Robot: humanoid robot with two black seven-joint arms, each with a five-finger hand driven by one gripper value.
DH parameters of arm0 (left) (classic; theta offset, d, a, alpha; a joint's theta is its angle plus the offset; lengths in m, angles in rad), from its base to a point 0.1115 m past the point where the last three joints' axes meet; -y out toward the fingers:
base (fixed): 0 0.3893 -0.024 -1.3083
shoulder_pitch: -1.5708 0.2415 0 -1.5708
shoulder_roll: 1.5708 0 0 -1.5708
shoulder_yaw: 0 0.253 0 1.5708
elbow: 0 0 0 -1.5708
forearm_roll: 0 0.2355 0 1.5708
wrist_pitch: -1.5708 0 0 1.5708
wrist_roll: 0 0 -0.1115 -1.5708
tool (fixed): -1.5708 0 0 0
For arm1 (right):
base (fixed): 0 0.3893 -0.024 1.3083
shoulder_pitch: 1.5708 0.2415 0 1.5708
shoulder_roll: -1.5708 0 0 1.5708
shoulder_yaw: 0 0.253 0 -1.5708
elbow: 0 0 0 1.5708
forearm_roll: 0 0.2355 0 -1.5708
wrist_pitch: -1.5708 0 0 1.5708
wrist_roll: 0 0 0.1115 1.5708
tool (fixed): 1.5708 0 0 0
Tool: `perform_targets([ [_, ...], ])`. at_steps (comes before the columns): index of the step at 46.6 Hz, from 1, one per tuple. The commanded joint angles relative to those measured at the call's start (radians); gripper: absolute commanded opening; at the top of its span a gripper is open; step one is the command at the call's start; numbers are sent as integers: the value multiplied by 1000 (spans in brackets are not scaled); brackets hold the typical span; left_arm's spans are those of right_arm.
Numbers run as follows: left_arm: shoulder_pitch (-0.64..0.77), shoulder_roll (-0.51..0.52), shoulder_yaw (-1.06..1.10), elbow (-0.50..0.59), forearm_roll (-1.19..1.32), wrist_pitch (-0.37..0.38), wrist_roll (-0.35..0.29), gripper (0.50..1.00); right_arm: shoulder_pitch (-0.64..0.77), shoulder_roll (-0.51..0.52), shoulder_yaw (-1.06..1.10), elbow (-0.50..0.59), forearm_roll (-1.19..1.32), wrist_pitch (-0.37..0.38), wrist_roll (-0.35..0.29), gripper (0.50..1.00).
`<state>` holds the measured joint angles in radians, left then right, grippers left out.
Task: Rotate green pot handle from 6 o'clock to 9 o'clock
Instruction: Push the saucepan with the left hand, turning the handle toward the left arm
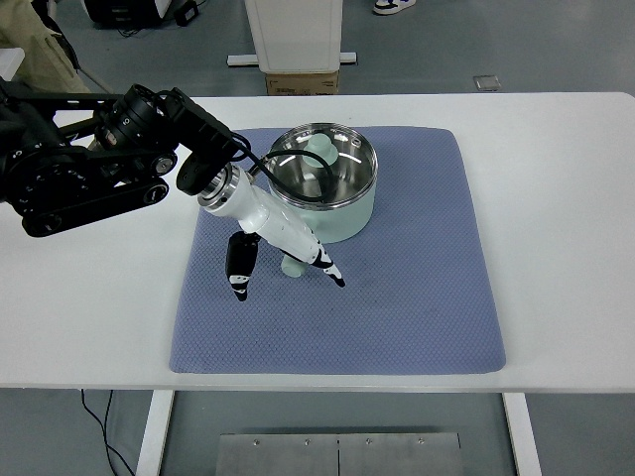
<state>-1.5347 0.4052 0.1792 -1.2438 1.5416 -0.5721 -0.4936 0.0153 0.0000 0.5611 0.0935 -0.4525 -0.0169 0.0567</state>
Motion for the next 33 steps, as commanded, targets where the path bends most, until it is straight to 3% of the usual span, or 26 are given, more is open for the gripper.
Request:
perform_targets([
  [1, -10, 9, 11, -3, 0, 0, 0, 1000, 0, 0, 0, 0, 0, 0, 0, 1000],
  [33, -38, 47, 88, -2, 0, 4, 0, 1000, 0, 0, 0, 0, 0, 0, 0, 1000],
])
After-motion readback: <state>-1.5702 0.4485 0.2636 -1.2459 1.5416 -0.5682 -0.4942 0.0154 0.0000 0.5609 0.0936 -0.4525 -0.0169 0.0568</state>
